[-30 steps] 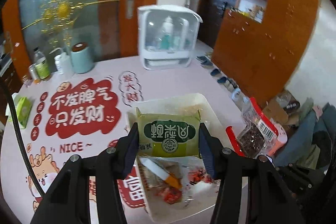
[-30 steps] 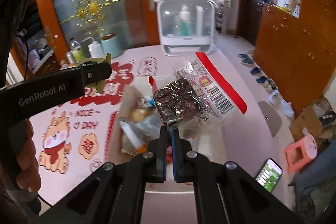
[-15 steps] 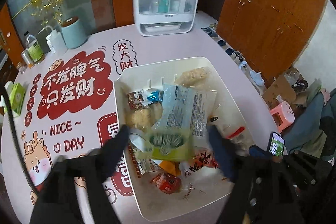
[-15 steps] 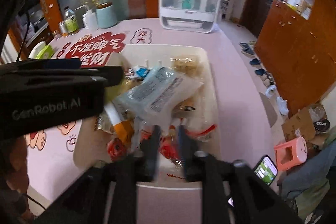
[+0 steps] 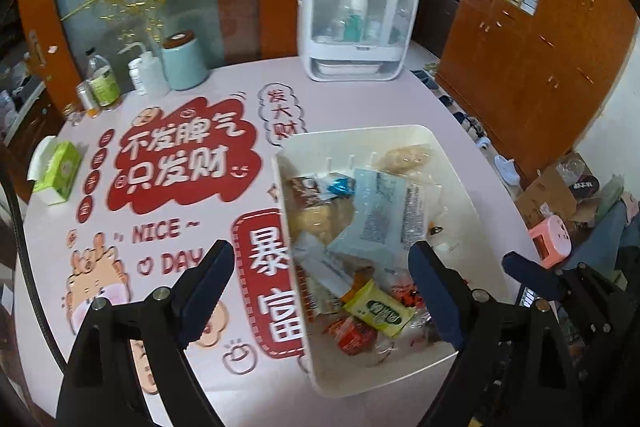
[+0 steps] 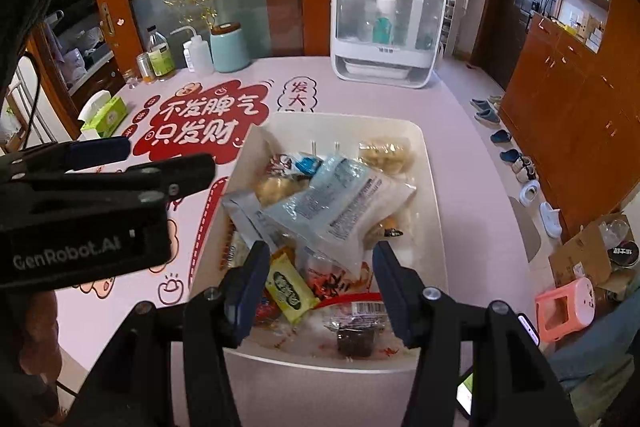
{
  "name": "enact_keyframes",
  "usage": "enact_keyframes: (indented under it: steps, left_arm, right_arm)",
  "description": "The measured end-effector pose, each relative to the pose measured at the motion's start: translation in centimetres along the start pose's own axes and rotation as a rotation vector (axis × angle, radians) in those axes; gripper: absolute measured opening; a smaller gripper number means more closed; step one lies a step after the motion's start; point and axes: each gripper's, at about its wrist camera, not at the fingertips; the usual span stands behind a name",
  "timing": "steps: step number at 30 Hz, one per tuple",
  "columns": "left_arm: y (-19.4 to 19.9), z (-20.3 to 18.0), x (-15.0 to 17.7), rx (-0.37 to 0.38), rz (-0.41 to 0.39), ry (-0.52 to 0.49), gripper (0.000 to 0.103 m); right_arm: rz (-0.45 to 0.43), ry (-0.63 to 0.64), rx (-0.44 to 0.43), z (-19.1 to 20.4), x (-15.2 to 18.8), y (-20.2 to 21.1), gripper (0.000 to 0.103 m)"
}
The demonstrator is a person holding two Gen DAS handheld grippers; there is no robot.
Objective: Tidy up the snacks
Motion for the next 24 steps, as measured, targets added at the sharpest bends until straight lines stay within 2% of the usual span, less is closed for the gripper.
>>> enact_keyframes:
  steps: [9, 13, 16, 20, 24]
  left_arm:
    - [6.1, 5.3, 0.8, -0.07, -0.099, 0.019, 0.088]
    - [9.1, 8.7, 1.6, -0.093, -0.134, 0.049, 0.101]
    - [10.8, 11.0, 2.4, -0.105, -0.154, 0.078, 0.101]
    - [12.5, 13.5, 3.6, -0.147, -0.159, 0.103, 0.102]
    - [13.3, 15.6, 5.0, -0.174, -0.123, 0.134, 0.102]
  right_arm:
    - [-0.046, -0.024, 0.004, 3.5, -0.1, 3.7, 0.054]
    - [-0.055, -0.041, -0.018, 5.1, -0.2, 5.0, 0.054]
    - [-0.064, -0.049, -0.049, 6.6, -0.6, 5.9, 0.054]
    - [-0.075, -0.074, -0.097, 8.2, -1.1, 6.8, 0.054]
    - [-0.09, -0.065, -0.117, 10.3, -1.6, 7.6, 0.054]
Point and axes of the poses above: each gripper's, at about its wrist camera, not at the fingertips, and y roughly against the way its jaws point, z to its left, x to its underside, and after that the axes turned 4 degrees about -x, right-handed
